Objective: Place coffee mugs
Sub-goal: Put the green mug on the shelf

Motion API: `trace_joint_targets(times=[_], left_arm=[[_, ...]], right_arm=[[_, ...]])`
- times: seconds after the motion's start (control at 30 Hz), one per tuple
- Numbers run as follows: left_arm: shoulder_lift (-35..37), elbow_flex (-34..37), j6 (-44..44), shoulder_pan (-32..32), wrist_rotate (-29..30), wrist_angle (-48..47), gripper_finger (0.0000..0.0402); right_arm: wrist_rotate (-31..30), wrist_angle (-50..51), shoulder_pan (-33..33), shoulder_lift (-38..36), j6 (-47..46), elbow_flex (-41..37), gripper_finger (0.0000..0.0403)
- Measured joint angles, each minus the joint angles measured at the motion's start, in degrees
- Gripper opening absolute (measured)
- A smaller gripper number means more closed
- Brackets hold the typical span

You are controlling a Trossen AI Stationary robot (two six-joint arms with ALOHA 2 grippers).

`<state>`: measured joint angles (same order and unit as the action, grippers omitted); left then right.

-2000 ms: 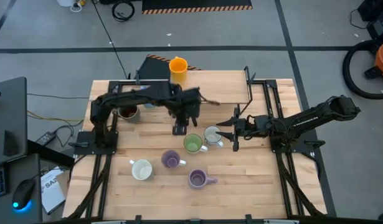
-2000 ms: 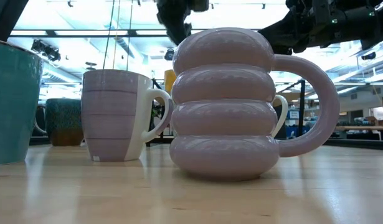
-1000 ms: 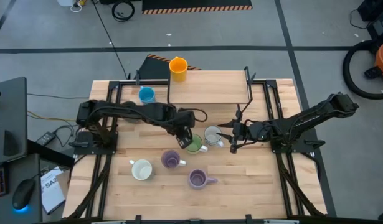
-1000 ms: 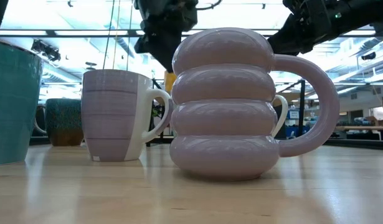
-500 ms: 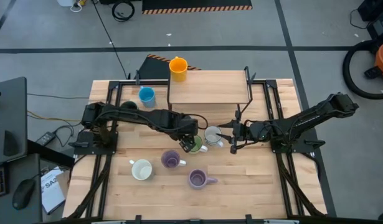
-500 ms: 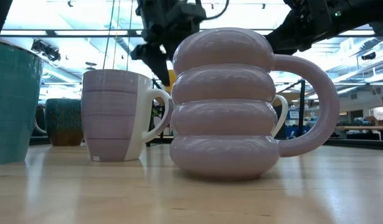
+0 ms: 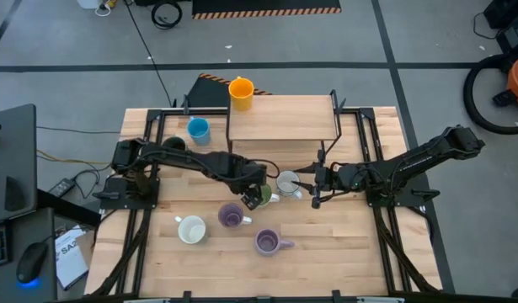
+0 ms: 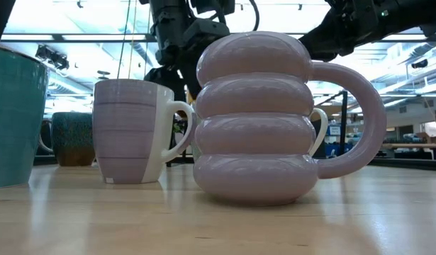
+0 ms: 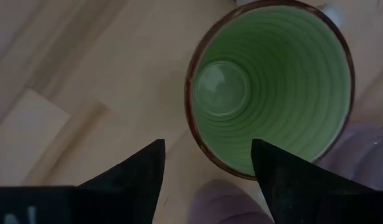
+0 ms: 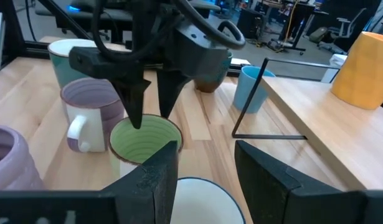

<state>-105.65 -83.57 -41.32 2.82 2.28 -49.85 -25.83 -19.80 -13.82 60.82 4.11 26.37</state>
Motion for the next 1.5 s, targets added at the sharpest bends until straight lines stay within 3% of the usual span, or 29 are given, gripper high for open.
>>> trace_joint_targets(times=[0.6,1.1,1.5], left_arm=[[0.0,0.0,2.1,-1.7,-2.5,-0.1,0.0118],[0.0,0.0,11.4,-4.3,-2.1,-0.2,0.0021],[0.0,0.0,18.5,-5.6,-1.0,0.1,0.0017]], right_arm=[[0.0,-0.8,0.0,0.0,0.4,0.0,0.0165],[0.0,-1.1,0.0,0.0,0.6,0.0,0.0165],[0.0,-1.1,0.0,0.0,0.7,0.0,0.0165]])
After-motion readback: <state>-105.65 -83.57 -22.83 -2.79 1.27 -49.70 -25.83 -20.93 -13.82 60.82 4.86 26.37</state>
